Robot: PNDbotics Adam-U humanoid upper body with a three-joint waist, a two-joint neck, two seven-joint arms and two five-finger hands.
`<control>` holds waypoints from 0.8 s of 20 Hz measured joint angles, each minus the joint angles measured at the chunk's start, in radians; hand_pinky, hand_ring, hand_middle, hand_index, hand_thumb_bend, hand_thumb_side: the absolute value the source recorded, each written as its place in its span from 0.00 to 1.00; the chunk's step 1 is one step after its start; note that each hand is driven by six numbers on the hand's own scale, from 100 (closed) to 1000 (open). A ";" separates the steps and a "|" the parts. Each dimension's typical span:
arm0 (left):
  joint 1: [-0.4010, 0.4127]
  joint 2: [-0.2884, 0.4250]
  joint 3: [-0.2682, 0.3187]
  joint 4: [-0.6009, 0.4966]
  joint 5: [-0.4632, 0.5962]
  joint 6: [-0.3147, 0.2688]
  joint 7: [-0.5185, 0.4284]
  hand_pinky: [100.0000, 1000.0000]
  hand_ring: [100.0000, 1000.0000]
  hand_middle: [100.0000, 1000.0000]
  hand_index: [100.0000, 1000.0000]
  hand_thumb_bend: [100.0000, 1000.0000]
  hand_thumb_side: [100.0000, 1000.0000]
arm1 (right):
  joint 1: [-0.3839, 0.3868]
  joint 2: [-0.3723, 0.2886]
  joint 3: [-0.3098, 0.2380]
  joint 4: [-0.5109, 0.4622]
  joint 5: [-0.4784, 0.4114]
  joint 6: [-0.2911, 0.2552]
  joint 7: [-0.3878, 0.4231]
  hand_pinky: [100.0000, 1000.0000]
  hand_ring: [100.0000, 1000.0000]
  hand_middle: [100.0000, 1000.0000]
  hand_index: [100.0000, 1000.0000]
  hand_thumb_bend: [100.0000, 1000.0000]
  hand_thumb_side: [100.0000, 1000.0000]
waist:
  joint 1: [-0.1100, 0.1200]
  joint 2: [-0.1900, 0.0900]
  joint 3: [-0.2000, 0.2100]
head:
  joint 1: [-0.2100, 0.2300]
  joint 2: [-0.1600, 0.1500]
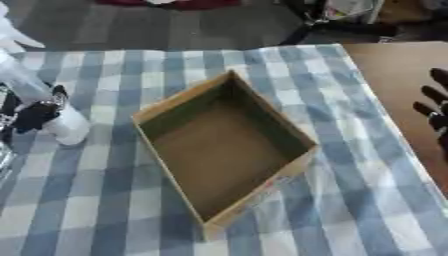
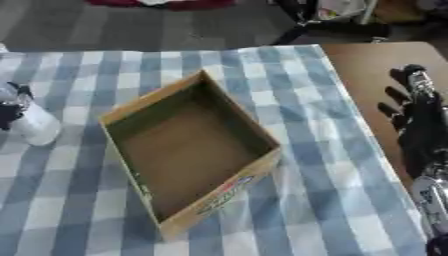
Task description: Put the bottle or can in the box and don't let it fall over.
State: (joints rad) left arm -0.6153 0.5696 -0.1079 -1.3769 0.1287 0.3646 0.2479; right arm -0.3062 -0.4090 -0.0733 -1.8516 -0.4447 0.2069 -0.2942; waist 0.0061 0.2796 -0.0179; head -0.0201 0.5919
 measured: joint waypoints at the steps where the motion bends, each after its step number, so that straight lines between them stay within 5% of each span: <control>1: 0.000 0.000 0.000 -0.004 0.004 -0.002 0.002 0.24 0.59 0.54 0.26 0.00 0.46 | 0.000 0.000 0.000 0.000 0.000 0.000 0.000 0.94 1.00 1.00 0.83 0.00 0.74 | 0.000 0.000 0.000 | 0.000 0.000; 16: -0.003 0.002 -0.014 -0.071 -0.056 -0.041 -0.013 0.20 0.57 0.50 0.21 0.00 0.34 | 0.000 0.001 0.000 0.000 0.000 0.002 -0.002 0.94 1.00 1.00 0.82 0.00 0.74 | 0.004 -0.003 -0.001 | -0.001 0.003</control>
State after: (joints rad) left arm -0.6182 0.5712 -0.1220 -1.4476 0.0724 0.3238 0.2353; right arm -0.3059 -0.4080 -0.0736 -1.8513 -0.4448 0.2092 -0.2965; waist 0.0102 0.2769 -0.0192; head -0.0208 0.5954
